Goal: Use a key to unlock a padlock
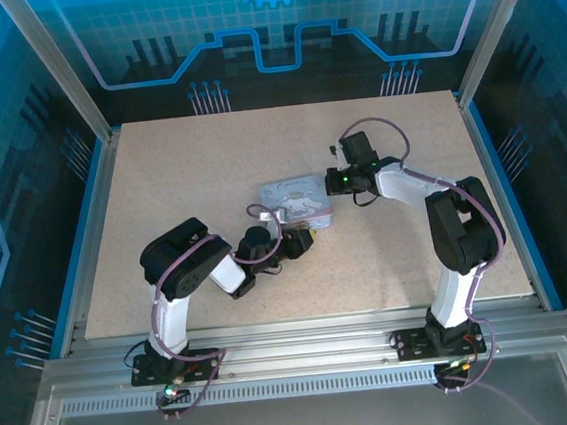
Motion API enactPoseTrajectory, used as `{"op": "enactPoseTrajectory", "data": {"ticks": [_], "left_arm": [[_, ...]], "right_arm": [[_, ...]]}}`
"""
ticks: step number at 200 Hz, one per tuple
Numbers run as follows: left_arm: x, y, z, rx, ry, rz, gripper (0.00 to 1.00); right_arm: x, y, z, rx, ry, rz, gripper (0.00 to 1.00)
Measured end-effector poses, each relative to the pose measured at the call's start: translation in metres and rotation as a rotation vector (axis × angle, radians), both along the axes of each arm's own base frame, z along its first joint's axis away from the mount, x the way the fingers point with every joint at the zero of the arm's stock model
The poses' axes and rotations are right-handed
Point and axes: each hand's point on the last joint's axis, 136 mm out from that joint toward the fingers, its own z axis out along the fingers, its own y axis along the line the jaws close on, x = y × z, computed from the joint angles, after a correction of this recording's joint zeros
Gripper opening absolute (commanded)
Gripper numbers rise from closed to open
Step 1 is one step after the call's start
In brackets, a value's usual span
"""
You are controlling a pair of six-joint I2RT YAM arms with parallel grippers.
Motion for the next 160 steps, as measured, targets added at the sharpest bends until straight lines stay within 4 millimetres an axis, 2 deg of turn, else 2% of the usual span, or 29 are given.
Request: {"op": "enactPoseTrajectory", "data": {"ticks": [48, 82, 160], "left_arm": [[0.001, 0.002, -0.001, 0.007, -0.003, 0.003, 0.24], [0.002, 0.005, -0.001, 0.007, -0.003, 0.009, 0.40], [0.005, 0.001, 0.005, -0.029, 0.010, 0.007, 0.58]], "right_arm": [[-0.002, -0.001, -0.001, -0.001, 0.002, 0.000, 0.00], [-0.004, -0.001, -0.004, -0.003, 0.010, 0.001, 0.00], [-0.012, 0.007, -0.008, 0.013, 0.011, 0.006, 0.00]]}}
